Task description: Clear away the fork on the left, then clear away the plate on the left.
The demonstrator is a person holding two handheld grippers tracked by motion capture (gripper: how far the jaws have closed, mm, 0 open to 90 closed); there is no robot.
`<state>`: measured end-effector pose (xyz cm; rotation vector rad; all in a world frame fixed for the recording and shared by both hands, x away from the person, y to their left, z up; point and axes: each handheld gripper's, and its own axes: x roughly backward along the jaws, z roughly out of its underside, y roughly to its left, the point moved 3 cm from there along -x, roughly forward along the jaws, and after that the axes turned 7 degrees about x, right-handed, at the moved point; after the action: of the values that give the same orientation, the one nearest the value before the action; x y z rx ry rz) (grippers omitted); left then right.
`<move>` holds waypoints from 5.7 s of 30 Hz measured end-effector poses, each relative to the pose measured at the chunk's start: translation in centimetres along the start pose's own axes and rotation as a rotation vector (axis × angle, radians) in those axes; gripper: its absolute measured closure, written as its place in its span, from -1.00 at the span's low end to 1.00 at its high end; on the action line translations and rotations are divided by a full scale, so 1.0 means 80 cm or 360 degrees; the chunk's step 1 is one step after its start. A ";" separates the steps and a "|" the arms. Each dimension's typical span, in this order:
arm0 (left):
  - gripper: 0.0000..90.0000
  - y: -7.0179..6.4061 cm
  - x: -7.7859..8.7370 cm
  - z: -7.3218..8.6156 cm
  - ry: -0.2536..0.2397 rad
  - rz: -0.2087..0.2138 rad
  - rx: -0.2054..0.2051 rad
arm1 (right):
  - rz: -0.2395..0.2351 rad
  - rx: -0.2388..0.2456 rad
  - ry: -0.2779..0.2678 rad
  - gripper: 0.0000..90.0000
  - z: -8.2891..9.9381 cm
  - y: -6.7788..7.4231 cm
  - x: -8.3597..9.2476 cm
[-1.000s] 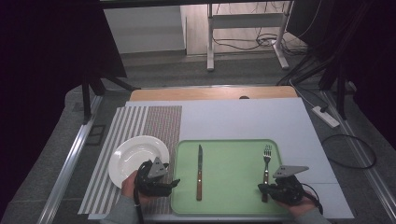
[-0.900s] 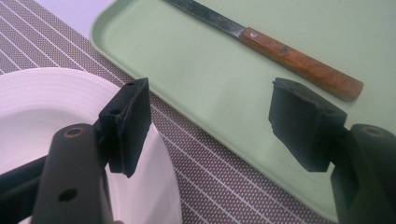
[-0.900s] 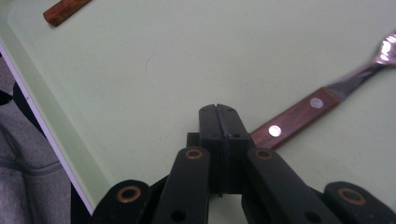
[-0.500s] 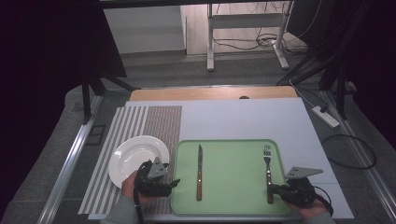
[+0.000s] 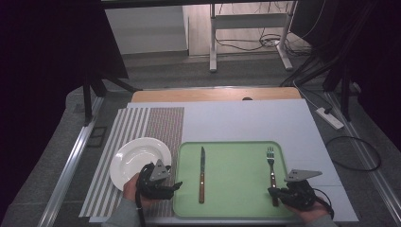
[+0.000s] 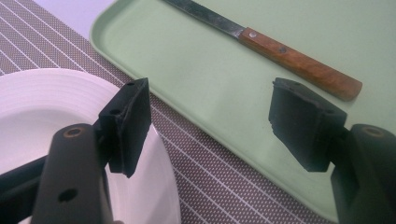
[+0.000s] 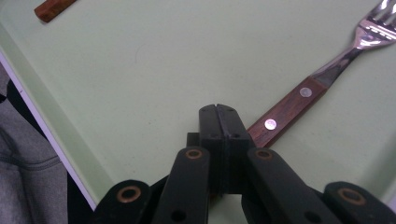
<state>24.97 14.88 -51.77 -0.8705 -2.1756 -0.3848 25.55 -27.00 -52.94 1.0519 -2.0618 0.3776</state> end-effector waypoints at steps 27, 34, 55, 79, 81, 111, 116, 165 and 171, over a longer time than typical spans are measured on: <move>-0.33 0.000 0.008 0.004 -0.0067 -0.0025 0.0025 | -0.0068 0.0150 -0.0273 1.00 -0.033 0.016 0.001; -0.33 0.003 0.013 0.008 -0.0102 -0.0022 0.0059 | -0.0123 0.0228 -0.0390 1.00 -0.058 0.038 -0.006; -0.34 0.004 0.018 0.015 -0.0143 0.0011 0.0052 | -0.0147 0.0277 -0.0395 1.00 -0.111 0.061 -0.052; -0.35 0.001 0.019 0.014 -0.0140 0.0017 0.0038 | -0.0235 0.0309 -0.0366 1.00 -0.153 0.081 -0.093; -0.36 0.001 0.020 0.014 -0.0142 0.0019 0.0038 | -0.0252 0.0312 -0.0353 1.00 -0.158 0.085 -0.100; -0.37 0.000 0.018 0.018 -0.0132 0.0037 0.0047 | -0.0440 0.0363 -0.0217 1.00 -0.261 0.134 -0.222; -0.37 0.001 0.018 0.018 -0.0129 0.0047 0.0048 | -0.0456 0.0367 -0.0191 1.00 -0.273 0.144 -0.236; -0.42 0.020 0.046 0.011 -0.0163 -0.0105 0.0148 | -0.0309 0.0436 0.0046 1.00 -0.272 0.144 -0.287; -0.43 0.045 0.066 0.005 -0.0097 -0.0207 0.0227 | -0.0304 0.0436 0.0048 1.00 -0.272 0.145 -0.287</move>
<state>24.67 20.15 -48.10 -0.6723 -2.2920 -0.2654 35.69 5.06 -55.00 1.3854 -1.8984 0.5853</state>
